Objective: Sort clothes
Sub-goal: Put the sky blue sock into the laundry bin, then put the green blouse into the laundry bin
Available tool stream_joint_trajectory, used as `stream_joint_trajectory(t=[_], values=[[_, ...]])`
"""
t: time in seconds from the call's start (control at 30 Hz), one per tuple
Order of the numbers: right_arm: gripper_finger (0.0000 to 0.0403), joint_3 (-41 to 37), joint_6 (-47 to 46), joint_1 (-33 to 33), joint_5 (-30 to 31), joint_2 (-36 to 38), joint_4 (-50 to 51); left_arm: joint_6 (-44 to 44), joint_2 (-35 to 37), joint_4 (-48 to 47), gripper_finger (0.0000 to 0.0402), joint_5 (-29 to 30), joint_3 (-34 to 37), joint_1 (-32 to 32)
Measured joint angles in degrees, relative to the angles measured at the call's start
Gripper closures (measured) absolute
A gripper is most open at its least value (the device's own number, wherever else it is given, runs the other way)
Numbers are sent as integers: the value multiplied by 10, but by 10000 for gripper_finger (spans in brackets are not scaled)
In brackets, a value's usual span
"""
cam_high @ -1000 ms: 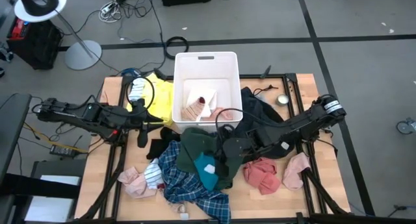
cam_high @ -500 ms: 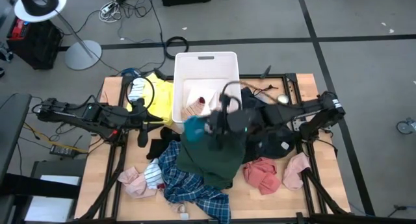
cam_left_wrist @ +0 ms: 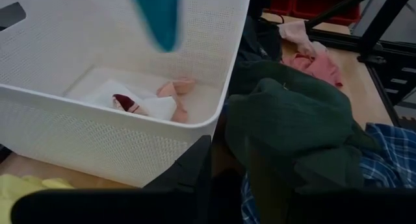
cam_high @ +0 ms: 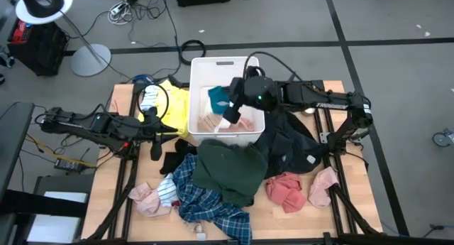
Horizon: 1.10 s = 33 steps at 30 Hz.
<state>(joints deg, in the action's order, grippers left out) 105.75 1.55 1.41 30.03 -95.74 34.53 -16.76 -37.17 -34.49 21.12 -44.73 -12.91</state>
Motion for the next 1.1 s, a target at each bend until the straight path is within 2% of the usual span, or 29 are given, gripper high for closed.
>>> stream_joint_trajectory(t=[0.23,0.43,0.6,0.9,1.1], values=[[376,-1,-108,28,-61,-1,126,0,0,-2,303,1,0,0],[345,-26,-155,29,-68,-3,185,0,0,-1,303,13,0,0],[323,-30,-207,18,-73,-3,279,-3,0,-1,303,13,0,0],[321,-30,-317,-62,-72,-2,418,-4,0,-1,303,13,0,0],[320,-30,-404,-158,-5,-1,477,-16,-12,1,303,13,0,0]])
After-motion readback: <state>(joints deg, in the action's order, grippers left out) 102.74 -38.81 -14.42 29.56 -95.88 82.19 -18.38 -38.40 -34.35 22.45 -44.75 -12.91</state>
